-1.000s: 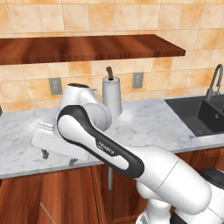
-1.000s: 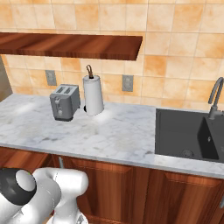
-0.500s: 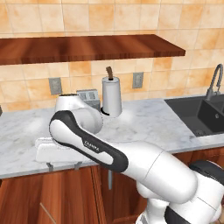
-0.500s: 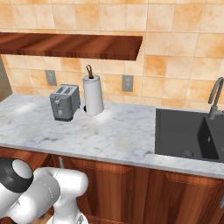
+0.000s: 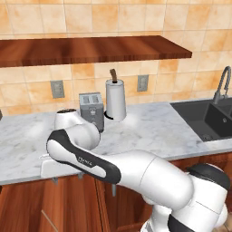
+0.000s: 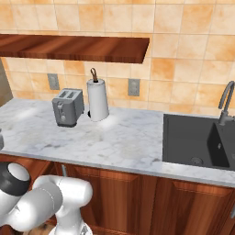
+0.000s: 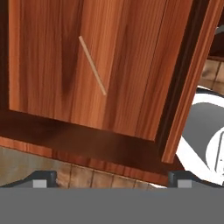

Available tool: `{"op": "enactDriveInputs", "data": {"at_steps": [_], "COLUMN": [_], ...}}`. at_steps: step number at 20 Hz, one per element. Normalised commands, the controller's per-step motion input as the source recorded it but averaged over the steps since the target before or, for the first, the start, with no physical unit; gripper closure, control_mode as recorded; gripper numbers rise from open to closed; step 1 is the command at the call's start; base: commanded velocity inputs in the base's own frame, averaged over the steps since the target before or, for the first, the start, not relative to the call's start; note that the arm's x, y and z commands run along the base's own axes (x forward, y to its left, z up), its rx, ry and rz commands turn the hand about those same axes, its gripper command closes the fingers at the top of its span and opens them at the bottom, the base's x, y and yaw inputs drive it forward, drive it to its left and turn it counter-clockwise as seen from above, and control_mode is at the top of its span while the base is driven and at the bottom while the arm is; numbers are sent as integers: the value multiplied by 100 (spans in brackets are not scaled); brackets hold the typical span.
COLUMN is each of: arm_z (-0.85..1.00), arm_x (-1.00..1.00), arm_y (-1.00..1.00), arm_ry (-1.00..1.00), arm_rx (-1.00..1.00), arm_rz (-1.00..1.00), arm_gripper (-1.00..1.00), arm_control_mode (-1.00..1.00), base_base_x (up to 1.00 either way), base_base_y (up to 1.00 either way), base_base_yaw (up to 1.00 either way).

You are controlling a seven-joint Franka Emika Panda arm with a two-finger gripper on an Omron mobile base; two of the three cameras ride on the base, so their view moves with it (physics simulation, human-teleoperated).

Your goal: Take a straw from the drawer in front and place it inside the glass cup on the dining counter.

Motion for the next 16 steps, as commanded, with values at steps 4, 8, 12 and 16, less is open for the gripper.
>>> {"op": "enactDriveInputs", "data": {"at_steps": [4,8,12,16], "arm_z": [-49,-53,-39,-62], "arm_x": [4,0,24,37], "arm_y": [1,0,0,8], "arm_ry": [-12,-2,8,13], "arm_rx": [-4,0,0,0], "arm_rz": [2,0,0,0], "arm_gripper": [-100,-100,-100,-100], "arm_control_mode": [-100,-100,-100,-100], "base_base_x": [0,0,0,0], "base_base_y": [0,0,0,0], "base_base_yaw": [0,0,0,0]}}
